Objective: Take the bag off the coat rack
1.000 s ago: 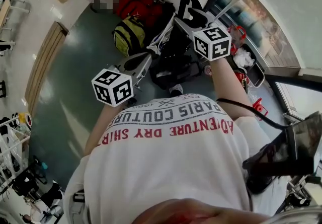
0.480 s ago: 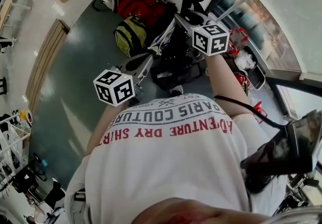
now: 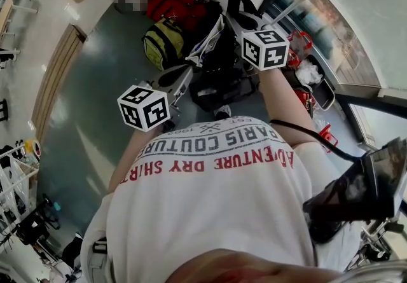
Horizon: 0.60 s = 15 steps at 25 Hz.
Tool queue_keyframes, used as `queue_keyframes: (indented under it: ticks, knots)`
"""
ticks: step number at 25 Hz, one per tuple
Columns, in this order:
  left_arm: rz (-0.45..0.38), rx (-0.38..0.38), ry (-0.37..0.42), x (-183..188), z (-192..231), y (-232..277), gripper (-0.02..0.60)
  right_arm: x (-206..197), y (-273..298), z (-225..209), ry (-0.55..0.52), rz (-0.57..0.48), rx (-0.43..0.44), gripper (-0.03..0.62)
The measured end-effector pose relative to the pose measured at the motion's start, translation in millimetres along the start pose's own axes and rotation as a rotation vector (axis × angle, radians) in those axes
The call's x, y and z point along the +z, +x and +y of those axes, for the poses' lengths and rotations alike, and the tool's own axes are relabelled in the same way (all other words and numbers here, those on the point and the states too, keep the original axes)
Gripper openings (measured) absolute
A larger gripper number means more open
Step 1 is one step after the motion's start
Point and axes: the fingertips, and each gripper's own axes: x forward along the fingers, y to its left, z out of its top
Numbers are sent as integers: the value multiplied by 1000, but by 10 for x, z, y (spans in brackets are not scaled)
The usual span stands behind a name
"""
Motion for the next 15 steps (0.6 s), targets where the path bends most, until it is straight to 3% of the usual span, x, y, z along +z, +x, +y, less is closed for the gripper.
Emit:
queue_keyframes:
  ticks: [7,15]
  knots:
    - [2,-1,19,6,-100,-84,2,230,-224,155,-50,-33,2,17]
    - [1,12,57,7,-199,-254,2,902,-518,308,-124,-142,-16,17]
